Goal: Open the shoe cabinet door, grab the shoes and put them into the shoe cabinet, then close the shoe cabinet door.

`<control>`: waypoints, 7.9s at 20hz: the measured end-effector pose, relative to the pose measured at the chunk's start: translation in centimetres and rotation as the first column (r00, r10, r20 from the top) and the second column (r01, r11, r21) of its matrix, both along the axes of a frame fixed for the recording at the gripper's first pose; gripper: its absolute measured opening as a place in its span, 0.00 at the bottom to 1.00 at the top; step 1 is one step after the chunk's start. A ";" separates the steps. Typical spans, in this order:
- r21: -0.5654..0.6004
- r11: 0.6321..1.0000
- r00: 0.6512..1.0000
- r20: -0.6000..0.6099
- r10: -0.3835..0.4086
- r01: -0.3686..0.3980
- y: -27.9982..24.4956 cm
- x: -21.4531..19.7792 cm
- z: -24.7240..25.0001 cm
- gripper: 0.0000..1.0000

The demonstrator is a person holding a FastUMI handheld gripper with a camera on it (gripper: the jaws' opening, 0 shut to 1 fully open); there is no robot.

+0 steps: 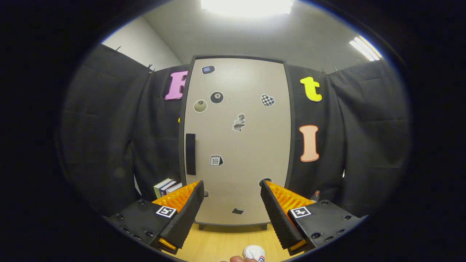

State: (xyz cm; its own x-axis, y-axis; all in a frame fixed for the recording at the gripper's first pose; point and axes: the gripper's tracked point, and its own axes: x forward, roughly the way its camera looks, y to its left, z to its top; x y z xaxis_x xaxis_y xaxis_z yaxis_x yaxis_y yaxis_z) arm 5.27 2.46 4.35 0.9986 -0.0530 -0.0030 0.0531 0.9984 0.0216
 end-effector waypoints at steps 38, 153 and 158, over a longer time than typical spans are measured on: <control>0.091 0.985 0.979 -0.131 0.155 -0.144 11.1 20.7 -1.8 0.24; 0.090 0.995 0.605 -0.790 0.096 -0.040 -4.9 -2.5 -44.4 0.99; 0.102 0.993 0.535 -0.837 0.116 -0.056 -4.7 -2.0 -47.7 0.99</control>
State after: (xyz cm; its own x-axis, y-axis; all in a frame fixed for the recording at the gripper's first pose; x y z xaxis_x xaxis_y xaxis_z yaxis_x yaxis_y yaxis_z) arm 3.25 -2.20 -43.33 0.5351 0.0634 -0.8424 -0.0092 0.9976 0.0692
